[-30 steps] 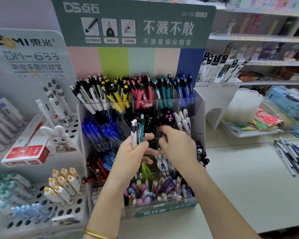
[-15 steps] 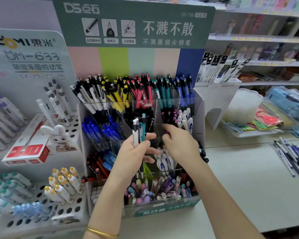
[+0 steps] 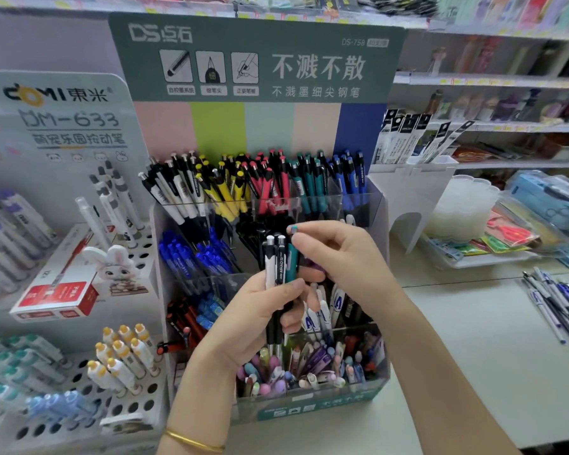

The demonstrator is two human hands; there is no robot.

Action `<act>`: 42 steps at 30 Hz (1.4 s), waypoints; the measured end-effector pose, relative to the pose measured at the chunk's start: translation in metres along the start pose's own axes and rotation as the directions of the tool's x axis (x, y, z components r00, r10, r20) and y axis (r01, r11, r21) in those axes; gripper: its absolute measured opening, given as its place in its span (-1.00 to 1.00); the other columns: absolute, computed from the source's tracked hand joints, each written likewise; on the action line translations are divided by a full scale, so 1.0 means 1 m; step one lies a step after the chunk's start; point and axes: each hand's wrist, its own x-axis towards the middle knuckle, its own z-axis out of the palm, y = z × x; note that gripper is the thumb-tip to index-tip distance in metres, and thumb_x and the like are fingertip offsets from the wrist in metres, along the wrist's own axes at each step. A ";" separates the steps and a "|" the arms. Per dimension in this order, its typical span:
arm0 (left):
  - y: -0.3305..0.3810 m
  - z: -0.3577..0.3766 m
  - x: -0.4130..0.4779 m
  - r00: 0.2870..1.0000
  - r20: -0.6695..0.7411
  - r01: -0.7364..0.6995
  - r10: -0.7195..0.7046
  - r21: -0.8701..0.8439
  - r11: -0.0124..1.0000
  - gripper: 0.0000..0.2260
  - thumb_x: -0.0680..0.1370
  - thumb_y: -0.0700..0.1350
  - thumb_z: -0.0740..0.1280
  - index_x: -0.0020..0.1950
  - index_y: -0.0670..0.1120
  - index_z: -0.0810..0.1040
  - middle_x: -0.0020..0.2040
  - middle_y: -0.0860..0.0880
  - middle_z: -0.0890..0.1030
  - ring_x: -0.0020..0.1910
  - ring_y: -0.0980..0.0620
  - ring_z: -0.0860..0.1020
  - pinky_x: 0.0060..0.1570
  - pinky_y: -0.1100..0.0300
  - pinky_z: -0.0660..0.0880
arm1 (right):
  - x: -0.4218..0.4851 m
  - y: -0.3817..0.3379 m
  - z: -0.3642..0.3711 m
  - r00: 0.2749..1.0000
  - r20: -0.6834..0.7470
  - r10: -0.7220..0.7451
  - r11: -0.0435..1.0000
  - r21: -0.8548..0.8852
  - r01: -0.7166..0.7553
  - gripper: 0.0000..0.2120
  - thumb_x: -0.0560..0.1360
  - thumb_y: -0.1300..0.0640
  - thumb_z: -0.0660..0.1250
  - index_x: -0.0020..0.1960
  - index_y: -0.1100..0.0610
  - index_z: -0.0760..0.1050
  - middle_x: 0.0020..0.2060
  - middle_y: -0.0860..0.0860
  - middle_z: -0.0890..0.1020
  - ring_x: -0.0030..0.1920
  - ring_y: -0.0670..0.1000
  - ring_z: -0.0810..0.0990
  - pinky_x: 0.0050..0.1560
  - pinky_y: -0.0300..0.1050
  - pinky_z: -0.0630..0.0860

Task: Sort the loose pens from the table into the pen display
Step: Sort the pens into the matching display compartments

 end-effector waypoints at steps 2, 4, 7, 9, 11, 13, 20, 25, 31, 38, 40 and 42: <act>0.001 0.001 0.001 0.999 0.032 0.007 -0.007 0.018 1.000 -0.80 0.60 -0.23 0.19 0.16 -0.28 0.50 -0.27 -0.11 0.56 -0.48 0.11 0.33 -0.45 0.29 0.33 | 0.000 0.000 -0.001 0.996 0.083 0.027 0.996 0.087 -0.034 -0.90 0.53 0.21 0.34 -0.03 0.15 0.63 -0.18 0.24 0.62 -0.28 -0.02 0.58 -0.25 -0.16 0.59; 0.001 0.001 0.001 1.000 0.012 0.012 -0.013 0.054 0.998 -0.78 0.61 -0.22 0.19 0.19 -0.28 0.50 -0.24 -0.13 0.59 -0.46 0.10 0.39 -0.43 0.28 0.37 | 0.000 0.000 -0.005 0.999 0.043 0.021 0.996 0.088 -0.025 -0.91 0.54 0.24 0.33 -0.03 0.23 0.60 -0.26 0.13 0.61 -0.36 -0.13 0.54 -0.38 -0.30 0.49; 0.000 0.000 0.001 0.996 -0.088 0.032 -0.023 0.105 0.994 -0.77 0.63 -0.21 0.19 0.23 -0.24 0.51 -0.15 -0.17 0.64 -0.39 0.05 0.49 -0.38 0.24 0.47 | 0.008 -0.004 -0.019 0.981 -0.191 -0.031 0.991 0.124 0.056 -0.91 0.57 0.23 0.28 -0.02 0.20 0.56 -0.33 0.01 0.58 -0.44 -0.11 0.51 -0.51 -0.29 0.44; 0.001 0.001 0.002 0.989 -0.146 0.028 -0.010 0.122 0.992 -0.79 0.63 -0.20 0.20 0.22 -0.21 0.51 -0.14 -0.17 0.64 -0.40 0.05 0.49 -0.41 0.24 0.47 | 0.020 -0.012 -0.031 0.918 -0.387 -0.092 0.972 0.164 0.167 -0.91 0.59 0.22 0.25 -0.04 0.16 0.53 -0.30 0.01 0.60 -0.40 -0.06 0.57 -0.49 -0.26 0.50; 0.002 0.002 0.006 0.982 -0.187 0.028 0.004 0.165 0.986 -0.80 0.64 -0.20 0.18 0.21 -0.21 0.51 -0.24 -0.10 0.60 -0.47 0.10 0.39 -0.50 0.29 0.33 | 0.030 -0.020 -0.037 0.820 -0.537 -0.200 0.956 0.078 0.284 -0.89 0.60 0.22 0.24 -0.06 0.09 0.51 -0.33 -0.06 0.60 -0.37 -0.04 0.59 -0.44 -0.21 0.54; 0.005 0.003 0.010 0.981 -0.194 0.037 0.003 0.201 0.979 -0.83 0.64 -0.20 0.19 0.17 -0.21 0.50 -0.33 -0.03 0.51 -0.49 0.12 0.27 -0.52 0.31 0.20 | 0.039 -0.028 -0.035 0.727 -0.600 -0.334 0.922 -0.048 0.384 -0.90 0.60 0.24 0.22 -0.04 0.10 0.48 -0.31 -0.09 0.58 -0.35 -0.10 0.59 -0.40 -0.23 0.54; 0.013 0.007 0.017 0.993 -0.121 0.012 0.013 0.198 0.980 -0.85 0.53 -0.24 0.31 0.00 -0.12 0.35 -0.37 0.03 0.36 -0.47 0.12 0.24 -0.52 0.32 0.17 | 0.069 -0.012 -0.017 0.727 -0.441 -0.525 0.827 -0.467 0.314 -0.78 0.54 0.18 0.29 0.13 0.28 0.52 -0.10 0.10 0.61 -0.16 0.07 0.62 -0.11 0.06 0.60; 0.017 0.006 0.018 0.989 -0.137 0.059 -0.048 0.085 0.995 -0.76 0.36 -0.24 0.24 0.01 -0.13 0.36 -0.34 -0.02 0.45 -0.48 0.10 0.28 -0.53 0.29 0.19 | 0.084 -0.014 -0.014 0.770 -0.404 -0.494 0.758 -0.634 0.154 -0.75 0.50 0.18 0.38 0.16 0.21 0.52 -0.01 0.10 0.61 -0.03 0.11 0.58 -0.09 -0.05 0.51; 0.023 0.004 0.013 0.998 -0.068 0.004 -0.005 -0.004 1.000 -0.89 0.43 -0.19 0.21 -0.07 -0.16 0.38 -0.34 -0.07 0.47 -0.50 0.11 0.29 -0.54 0.29 0.19 | 0.085 -0.013 -0.009 0.863 -0.275 -0.423 0.499 -0.866 -0.031 -0.77 0.51 0.06 0.36 0.07 0.20 0.54 0.06 0.12 0.43 0.05 0.14 0.43 -0.24 -0.06 0.30; 0.028 0.001 0.003 0.988 -0.121 -0.078 0.093 0.125 0.989 -0.89 0.65 -0.25 0.13 0.01 -0.19 0.45 -0.34 -0.02 0.46 -0.47 0.11 0.30 -0.47 0.29 0.26 | 0.082 -0.005 -0.014 0.838 -0.294 -0.460 0.540 -0.841 0.001 -0.81 0.48 0.15 0.38 0.07 0.17 0.61 -0.01 0.11 0.45 -0.02 0.10 0.43 -0.25 -0.04 0.42; 0.029 0.000 0.001 0.983 -0.122 -0.111 0.135 0.185 0.976 -0.88 0.65 -0.24 0.14 0.04 -0.20 0.46 -0.34 -0.01 0.46 -0.46 0.11 0.31 -0.45 0.28 0.27 | 0.070 -0.005 -0.017 0.736 -0.482 -0.476 0.760 -0.647 0.068 -0.80 0.49 0.22 0.35 0.11 0.14 0.60 -0.05 0.08 0.49 -0.14 -0.03 0.45 -0.20 -0.22 0.41; 0.031 0.000 -0.001 0.980 -0.118 -0.128 0.159 0.234 0.964 -0.88 0.64 -0.23 0.17 0.04 -0.21 0.48 -0.35 -0.01 0.46 -0.45 0.12 0.32 -0.44 0.28 0.28 | 0.051 -0.013 -0.015 0.727 -0.563 -0.393 0.893 -0.422 0.156 -0.81 0.50 0.27 0.32 0.05 0.09 0.61 -0.12 0.01 0.56 -0.24 -0.15 0.46 -0.17 -0.39 0.36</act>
